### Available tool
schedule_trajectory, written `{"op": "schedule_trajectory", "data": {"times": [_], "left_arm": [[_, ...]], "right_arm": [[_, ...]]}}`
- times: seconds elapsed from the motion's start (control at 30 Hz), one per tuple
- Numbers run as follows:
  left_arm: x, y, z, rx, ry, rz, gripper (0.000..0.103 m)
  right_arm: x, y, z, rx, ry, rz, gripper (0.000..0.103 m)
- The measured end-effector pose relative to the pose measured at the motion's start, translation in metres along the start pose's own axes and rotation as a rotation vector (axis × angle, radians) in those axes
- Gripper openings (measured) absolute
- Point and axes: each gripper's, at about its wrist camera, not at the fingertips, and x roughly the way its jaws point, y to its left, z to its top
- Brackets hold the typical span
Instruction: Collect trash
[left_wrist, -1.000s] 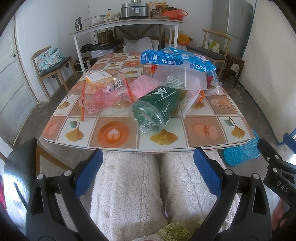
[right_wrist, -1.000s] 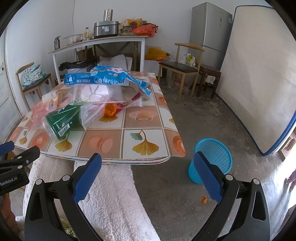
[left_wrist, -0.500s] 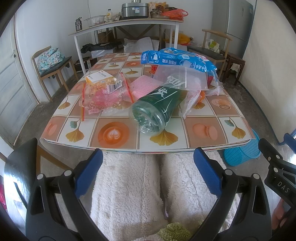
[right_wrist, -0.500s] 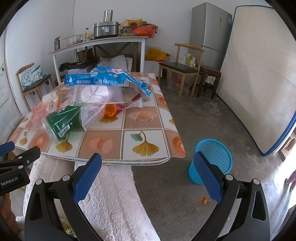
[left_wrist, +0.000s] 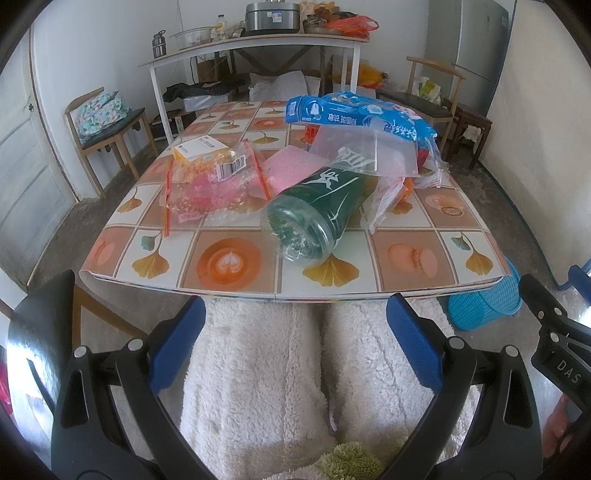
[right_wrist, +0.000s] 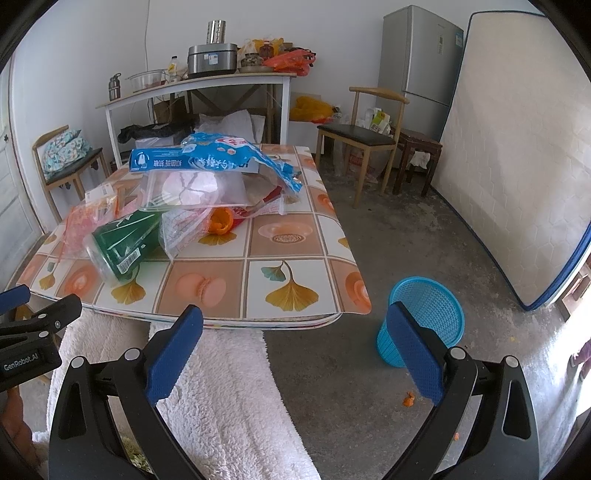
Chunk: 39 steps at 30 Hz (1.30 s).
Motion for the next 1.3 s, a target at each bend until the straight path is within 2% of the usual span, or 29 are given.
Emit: {"op": "schedule_trajectory", "data": {"times": [0.37,0.7,0.83,0.97,1.2,1.23,1.3], "left_arm": [[0.004,0.004,0.000,-0.003,-0.001,0.005,0.094],[0.012,0.024,0.007,-0.068,-0.005,0.033,0.094],[0.023,0.039,0.007,-0.104,0.024,0.037,0.094],[0.033,0.057,0.006,-0.135,0.051,0.048,0.094],[0.046,0.100,0.014,-0.190,0.026,0.115,0.094],[0.049,0.110,0.016,-0.207,0.024,0.113,0.094],[0.051,0.126,0.018,-0.233,-0.008,0.040,0.094]], "right_arm": [[0.000,0.001,0.001,0.000,0.005,0.007,0.097],[0.014,0.017,0.020,-0.015,0.001,0.066,0.097],[0.022,0.032,0.034,-0.040,-0.016,0.086,0.097],[0.029,0.049,0.048,-0.064,-0.055,0.144,0.097],[0.033,0.074,0.064,-0.120,-0.148,0.215,0.097],[0.034,0.076,0.065,-0.117,-0.153,0.222,0.097],[0.039,0.080,0.069,-0.113,-0.151,0.237,0.097]]}}
